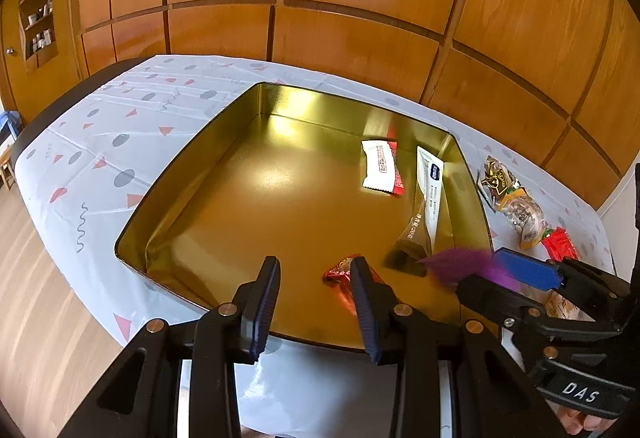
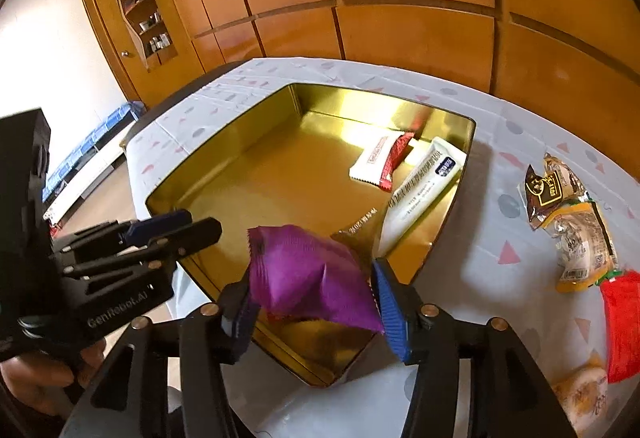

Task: Organize snacks
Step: 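Lower the purple packet into the gold tin and open the right tool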

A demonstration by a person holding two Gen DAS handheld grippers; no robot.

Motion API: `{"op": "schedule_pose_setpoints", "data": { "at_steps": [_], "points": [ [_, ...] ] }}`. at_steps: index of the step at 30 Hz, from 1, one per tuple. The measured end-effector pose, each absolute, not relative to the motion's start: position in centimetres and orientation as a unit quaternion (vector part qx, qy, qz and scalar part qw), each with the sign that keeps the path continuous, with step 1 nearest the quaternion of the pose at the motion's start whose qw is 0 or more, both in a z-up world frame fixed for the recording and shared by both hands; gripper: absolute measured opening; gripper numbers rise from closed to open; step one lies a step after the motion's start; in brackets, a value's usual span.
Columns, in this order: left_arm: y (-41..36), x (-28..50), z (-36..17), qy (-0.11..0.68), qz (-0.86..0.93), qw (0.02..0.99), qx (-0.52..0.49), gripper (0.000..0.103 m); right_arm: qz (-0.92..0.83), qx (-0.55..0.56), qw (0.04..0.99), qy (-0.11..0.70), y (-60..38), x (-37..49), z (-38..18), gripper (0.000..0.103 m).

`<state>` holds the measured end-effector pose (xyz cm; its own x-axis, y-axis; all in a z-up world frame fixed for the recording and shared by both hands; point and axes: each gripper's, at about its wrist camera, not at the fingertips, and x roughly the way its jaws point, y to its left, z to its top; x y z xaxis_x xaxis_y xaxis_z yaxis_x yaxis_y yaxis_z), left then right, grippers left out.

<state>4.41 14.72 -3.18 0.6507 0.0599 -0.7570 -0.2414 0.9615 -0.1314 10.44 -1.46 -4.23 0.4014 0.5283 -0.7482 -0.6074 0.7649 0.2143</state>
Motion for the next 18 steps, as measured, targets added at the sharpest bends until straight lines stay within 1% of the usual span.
{"op": "schedule_pose_setpoints", "data": {
  "at_steps": [3, 5, 12, 18],
  "points": [
    [14.5, 4.4, -3.2, 0.411, 0.081, 0.901, -0.109, 0.036, 0.338, -0.038, 0.839, 0.426, -1.8, 10.5, -4.0, 0.056],
    [14.2, 4.4, -3.1, 0.410, 0.081, 0.902, -0.106, 0.036, 0.333, -0.036, 0.842, 0.422, -2.2, 10.4, -3.8, 0.060],
    [13.7, 4.3, -2.8, 0.407, 0.077, 0.905, -0.095, 0.036, 0.315, -0.023, 0.853, 0.416, -3.4, 10.2, -3.2, 0.068],
    [13.2, 4.1, -2.3, 0.399, 0.072, 0.910, -0.084, 0.036, 0.298, -0.028, 0.867, 0.398, -4.3, 9.7, -2.2, 0.079]
  ]
}}
